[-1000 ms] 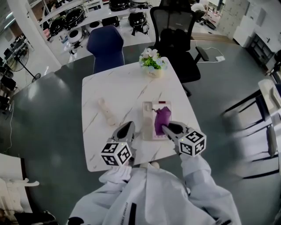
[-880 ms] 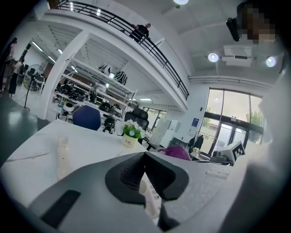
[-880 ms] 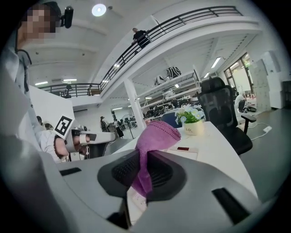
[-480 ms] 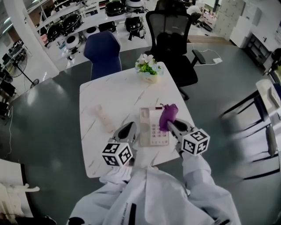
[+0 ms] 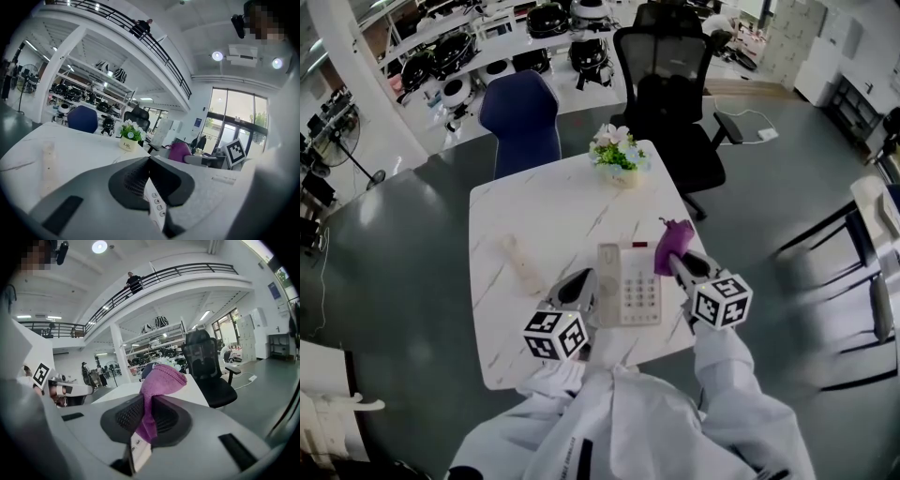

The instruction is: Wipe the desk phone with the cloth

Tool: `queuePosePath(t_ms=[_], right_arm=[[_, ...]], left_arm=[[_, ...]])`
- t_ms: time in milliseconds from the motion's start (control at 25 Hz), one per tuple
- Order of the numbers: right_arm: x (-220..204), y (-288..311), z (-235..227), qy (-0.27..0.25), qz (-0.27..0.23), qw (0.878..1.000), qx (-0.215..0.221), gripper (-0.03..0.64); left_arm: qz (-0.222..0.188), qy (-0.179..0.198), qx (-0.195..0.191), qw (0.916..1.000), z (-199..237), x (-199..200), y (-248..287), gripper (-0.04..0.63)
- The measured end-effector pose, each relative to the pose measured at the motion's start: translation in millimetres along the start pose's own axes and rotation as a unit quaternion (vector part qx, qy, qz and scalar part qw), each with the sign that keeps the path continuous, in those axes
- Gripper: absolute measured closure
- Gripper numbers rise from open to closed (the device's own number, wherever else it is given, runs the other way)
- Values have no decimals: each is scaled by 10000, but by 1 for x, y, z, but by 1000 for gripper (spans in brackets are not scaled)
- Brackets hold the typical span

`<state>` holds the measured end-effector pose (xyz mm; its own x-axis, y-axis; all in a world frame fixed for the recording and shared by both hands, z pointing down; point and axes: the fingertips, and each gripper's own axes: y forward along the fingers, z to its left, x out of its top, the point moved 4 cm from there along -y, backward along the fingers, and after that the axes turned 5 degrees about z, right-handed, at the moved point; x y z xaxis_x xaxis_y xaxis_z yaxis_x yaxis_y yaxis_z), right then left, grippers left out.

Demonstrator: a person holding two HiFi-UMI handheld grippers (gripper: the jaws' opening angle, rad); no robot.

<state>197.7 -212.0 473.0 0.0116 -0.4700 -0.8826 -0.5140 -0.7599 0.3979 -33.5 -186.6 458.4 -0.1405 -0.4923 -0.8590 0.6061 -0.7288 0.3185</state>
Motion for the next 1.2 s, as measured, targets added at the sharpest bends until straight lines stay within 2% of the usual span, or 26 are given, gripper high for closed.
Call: queuePosePath(t_ms=[200, 600, 760, 880, 1040, 1200], right_arm=[[6, 10, -21, -105, 47, 9996, -270, 586], [24, 40, -47, -1060, 350, 9911, -722, 586], [24, 61, -38, -1753, 658, 9803, -626, 586], [17, 77, -22, -2209, 927, 9701, -391, 586], [4, 90, -1, -2525, 1191, 9602, -24, 586], [-7, 95, 9, -2646, 1341, 9549, 140, 586]], left_arm=[[78, -38, 32, 10000, 4, -1, 10, 597], [236, -173, 174, 9994, 19, -6, 23, 597], [294, -210, 204, 9991, 23, -8, 27, 597], [321, -233, 214, 9990, 25, -10, 30, 597], [336, -243, 235, 9989, 26, -11, 30, 597], [347, -280, 252, 9987, 27, -14, 28, 597]])
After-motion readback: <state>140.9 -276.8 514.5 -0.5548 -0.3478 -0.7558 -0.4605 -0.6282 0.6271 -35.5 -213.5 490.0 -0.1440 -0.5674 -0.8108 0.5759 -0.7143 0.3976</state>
